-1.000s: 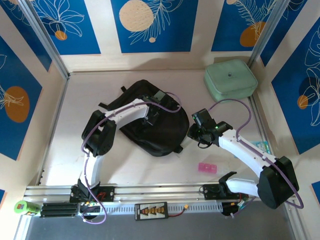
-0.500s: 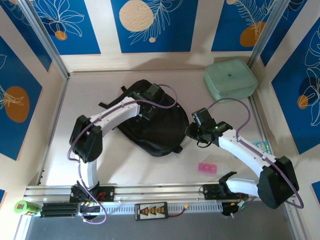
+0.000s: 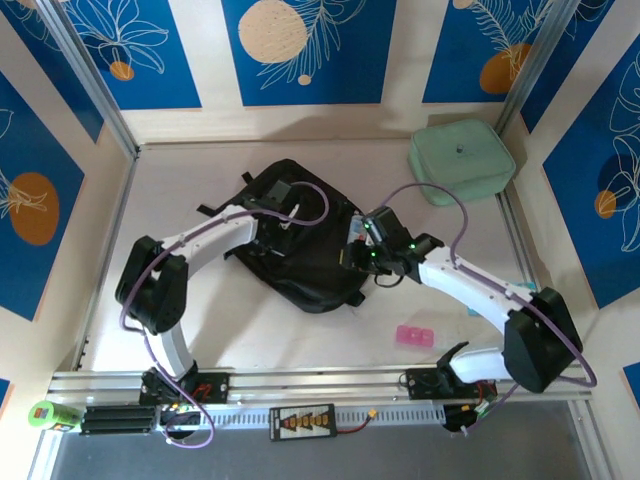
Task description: Pack books, pencil case, and school supplies into a backpack
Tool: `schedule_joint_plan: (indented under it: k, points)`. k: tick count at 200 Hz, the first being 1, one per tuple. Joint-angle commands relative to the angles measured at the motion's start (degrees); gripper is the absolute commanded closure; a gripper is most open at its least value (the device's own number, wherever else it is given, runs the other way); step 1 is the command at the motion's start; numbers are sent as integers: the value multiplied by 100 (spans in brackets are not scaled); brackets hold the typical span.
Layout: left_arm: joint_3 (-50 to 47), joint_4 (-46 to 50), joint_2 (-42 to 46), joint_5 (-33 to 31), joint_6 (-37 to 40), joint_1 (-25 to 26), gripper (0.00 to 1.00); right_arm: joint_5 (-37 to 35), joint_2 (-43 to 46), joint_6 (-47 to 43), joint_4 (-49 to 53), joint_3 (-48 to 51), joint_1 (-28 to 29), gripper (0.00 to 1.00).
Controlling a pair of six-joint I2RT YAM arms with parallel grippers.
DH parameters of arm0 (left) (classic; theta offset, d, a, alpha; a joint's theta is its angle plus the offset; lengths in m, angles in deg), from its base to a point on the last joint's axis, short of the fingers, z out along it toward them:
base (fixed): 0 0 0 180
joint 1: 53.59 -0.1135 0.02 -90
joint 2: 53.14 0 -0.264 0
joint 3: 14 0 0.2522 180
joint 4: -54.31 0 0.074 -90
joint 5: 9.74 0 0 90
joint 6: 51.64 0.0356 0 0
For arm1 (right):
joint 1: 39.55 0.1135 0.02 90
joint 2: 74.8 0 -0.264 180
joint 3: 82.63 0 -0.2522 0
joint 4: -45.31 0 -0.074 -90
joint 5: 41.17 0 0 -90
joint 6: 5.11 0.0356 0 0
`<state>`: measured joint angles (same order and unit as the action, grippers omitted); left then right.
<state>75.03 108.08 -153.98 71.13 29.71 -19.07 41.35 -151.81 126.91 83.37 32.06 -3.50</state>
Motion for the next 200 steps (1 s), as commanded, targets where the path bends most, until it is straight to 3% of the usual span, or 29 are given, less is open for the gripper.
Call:
schedule_joint_plan:
  k: [1, 35, 98, 155, 200]
  points:
    - [-505, -773, 416, 1422, -373, -151, 74, 457, -390, -357, -223, -455, 128, 63]
    - [-1160, -1676, 669, 2204, -766, -156, 76, 795, -948, -559, -267, -944, 164, 64]
    - [-1929, -2317, 702, 2013, -961, -157, 88, 1638, -2001, -1002, 123, -1689, 396, 71]
    - [-2249, -2627, 920, 2117, -1158, -259, 93, 1588, -2673, -1033, 749, -2008, 391, 72]
    - [-1982, -2159, 1030, 2083, -957, -295, 87, 1208, -2817, -781, 1036, -1810, 284, 72]
